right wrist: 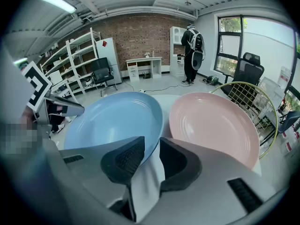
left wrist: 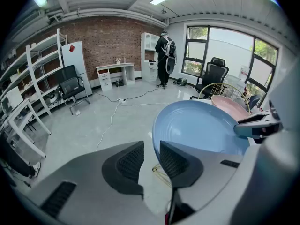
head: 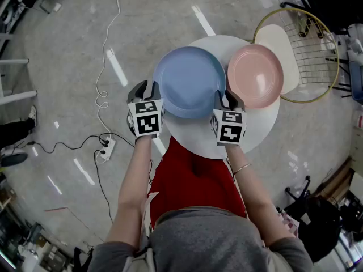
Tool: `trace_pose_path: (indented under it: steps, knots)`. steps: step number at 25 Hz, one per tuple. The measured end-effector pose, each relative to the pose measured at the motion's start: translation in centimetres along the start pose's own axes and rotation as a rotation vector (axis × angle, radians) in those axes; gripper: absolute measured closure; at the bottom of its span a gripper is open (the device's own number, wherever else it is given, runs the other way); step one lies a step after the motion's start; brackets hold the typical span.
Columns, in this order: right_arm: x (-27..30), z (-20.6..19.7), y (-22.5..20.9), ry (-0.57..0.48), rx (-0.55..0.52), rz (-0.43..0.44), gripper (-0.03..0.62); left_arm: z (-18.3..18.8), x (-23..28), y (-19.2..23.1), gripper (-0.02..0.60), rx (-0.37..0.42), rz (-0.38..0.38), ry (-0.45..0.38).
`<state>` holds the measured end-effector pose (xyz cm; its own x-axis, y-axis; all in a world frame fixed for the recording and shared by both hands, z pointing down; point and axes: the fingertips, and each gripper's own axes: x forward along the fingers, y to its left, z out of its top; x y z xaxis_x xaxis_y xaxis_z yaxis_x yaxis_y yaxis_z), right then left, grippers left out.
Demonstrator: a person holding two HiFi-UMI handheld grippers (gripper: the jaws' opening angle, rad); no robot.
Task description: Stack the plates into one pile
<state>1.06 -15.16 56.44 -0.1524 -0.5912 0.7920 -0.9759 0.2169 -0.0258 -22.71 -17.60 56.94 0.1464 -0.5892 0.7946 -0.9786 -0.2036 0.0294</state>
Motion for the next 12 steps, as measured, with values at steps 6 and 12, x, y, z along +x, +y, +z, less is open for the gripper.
trace_pose_path:
  steps: [6,12]
  knots:
    - [-1.2,0.8,-0.3,-0.071,-0.019,-0.037,0.497,0.3,-0.3,0.0,0.469,-0.006,-0.007,-0.013]
    - [-2.0,0.0,-0.6,-0.072,0.081,-0.021,0.497,0.8,-0.1,0.0,0.463,-0.039,-0.036,-0.032]
